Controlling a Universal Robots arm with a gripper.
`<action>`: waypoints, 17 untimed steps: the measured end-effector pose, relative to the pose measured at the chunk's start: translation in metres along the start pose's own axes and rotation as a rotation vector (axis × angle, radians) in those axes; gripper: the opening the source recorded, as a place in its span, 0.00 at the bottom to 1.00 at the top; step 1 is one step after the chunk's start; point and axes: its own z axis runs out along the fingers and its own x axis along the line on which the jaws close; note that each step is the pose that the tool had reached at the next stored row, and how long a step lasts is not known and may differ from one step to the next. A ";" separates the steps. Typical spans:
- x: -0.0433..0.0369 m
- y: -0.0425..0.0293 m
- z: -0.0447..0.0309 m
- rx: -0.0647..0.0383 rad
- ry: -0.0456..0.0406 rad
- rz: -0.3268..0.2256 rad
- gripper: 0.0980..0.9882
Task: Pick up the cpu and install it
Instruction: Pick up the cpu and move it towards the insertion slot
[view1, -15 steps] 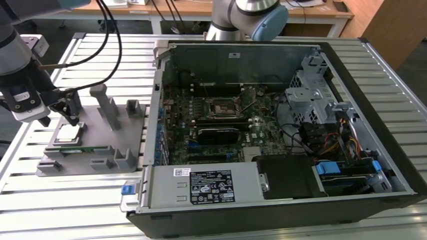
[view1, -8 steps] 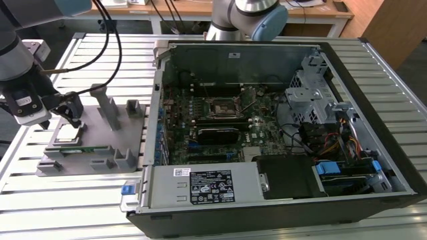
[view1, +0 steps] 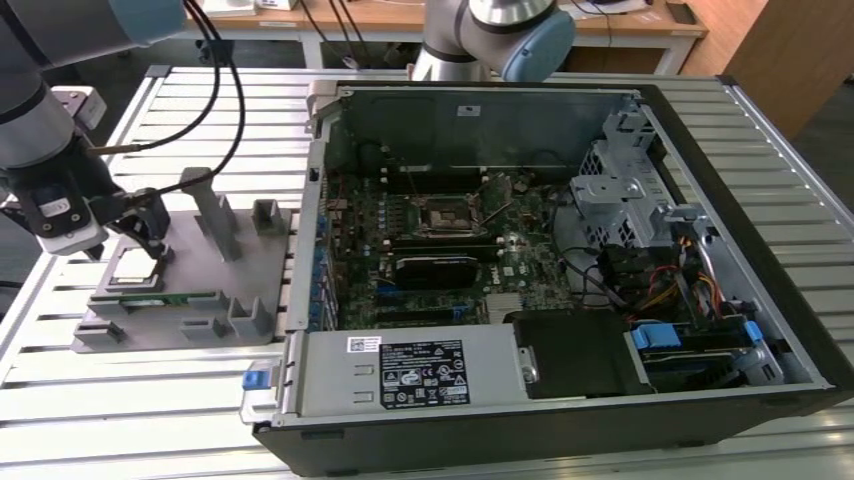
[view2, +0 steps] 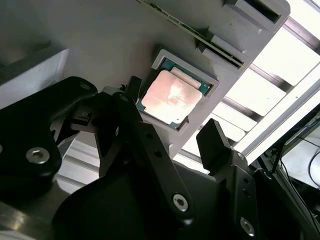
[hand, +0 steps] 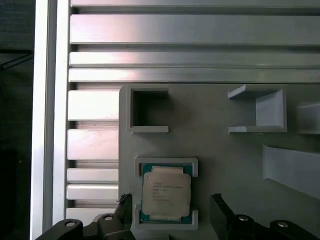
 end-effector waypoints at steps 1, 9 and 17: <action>0.0002 0.0000 0.0013 0.000 0.0000 0.000 0.70; 0.0019 0.0002 0.0081 0.000 -0.0002 0.002 0.70; 0.0020 0.0010 0.0154 0.000 -0.0002 0.003 0.70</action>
